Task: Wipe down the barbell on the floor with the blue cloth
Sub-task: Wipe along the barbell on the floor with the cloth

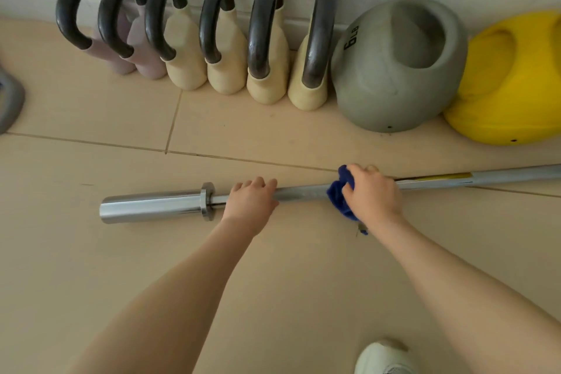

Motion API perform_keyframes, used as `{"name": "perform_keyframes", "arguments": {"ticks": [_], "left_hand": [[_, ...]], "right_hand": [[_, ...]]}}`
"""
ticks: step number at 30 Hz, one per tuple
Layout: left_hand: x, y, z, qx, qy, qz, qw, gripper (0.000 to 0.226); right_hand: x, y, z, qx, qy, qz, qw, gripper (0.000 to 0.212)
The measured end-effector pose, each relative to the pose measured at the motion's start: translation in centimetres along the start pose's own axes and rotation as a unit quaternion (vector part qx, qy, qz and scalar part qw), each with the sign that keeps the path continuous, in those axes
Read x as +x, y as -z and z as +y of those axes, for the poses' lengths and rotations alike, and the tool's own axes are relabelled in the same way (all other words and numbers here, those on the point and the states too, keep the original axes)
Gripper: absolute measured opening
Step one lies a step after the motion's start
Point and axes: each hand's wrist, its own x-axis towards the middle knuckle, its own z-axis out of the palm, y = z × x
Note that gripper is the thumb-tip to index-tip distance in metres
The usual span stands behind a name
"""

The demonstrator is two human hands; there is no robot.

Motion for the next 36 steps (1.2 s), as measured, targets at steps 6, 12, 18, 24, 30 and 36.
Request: {"name": "perform_keyframes", "arguments": {"ticks": [6,12,18,24,30,36], "left_hand": [[-1.0,-0.9,1.0,0.048,0.010,-0.023,0.999,0.032],[-2.8,-2.4,1.9,0.051,0.026,-0.009,0.998,0.027],[-3.6,-3.5,3.3,0.058,0.044,-0.026,0.997,0.033],[-4.8,-3.7,1.8,0.020,-0.004,-0.067,0.998,0.041],[-5.2,-3.3,1.7,0.030,-0.033,-0.110,0.993,0.037],[-6.0,-3.5,2.4,0.008,-0.009,-0.155,0.988,0.034]], "right_hand": [[-1.7,-0.7,1.8,0.070,0.021,-0.050,0.996,0.030],[-2.2,0.0,6.1,0.005,-0.089,0.018,0.996,0.020],[-3.9,-1.6,3.7,0.010,-0.031,-0.035,0.999,0.020],[-4.8,-1.1,7.8,0.025,-0.063,-0.007,0.998,0.022],[-5.8,-1.0,8.8,0.022,-0.095,-0.019,0.995,0.015],[-7.4,-2.0,2.3,0.095,0.033,-0.136,0.986,0.021]]}}
